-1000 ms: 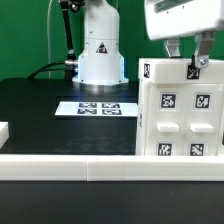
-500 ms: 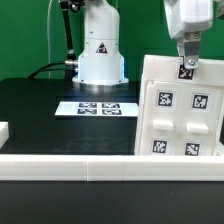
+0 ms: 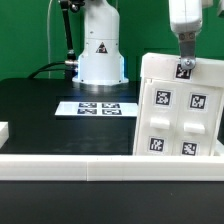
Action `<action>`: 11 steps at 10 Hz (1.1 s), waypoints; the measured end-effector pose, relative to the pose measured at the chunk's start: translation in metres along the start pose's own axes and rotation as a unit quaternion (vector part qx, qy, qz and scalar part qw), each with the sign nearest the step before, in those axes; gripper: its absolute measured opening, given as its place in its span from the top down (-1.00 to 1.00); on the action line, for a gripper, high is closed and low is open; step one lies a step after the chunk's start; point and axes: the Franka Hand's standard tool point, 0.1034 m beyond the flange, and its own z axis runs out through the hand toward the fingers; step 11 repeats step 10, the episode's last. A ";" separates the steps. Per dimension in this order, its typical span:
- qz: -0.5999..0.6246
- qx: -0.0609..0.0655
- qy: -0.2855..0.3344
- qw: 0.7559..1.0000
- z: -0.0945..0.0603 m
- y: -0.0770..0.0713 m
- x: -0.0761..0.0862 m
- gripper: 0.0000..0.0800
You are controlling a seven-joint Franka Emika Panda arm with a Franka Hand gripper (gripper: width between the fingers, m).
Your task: Assemble cabinet
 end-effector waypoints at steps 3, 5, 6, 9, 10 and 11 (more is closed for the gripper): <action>-0.008 -0.001 0.000 1.000 0.001 0.001 -0.001 -0.98; -0.013 -0.001 0.000 1.000 0.001 0.001 -0.002 -0.99; -0.015 -0.001 0.000 1.000 0.001 0.001 -0.002 -0.99; -0.021 -0.001 -0.001 1.000 0.001 0.002 -0.003 -0.99; -0.023 -0.001 -0.001 1.000 0.001 0.002 -0.003 -0.99; -0.023 -0.001 -0.001 1.000 0.001 0.002 -0.003 -0.99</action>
Offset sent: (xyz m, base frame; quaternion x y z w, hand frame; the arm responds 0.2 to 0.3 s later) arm 0.0000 0.0000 0.0000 0.0000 0.0000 0.0000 1.0000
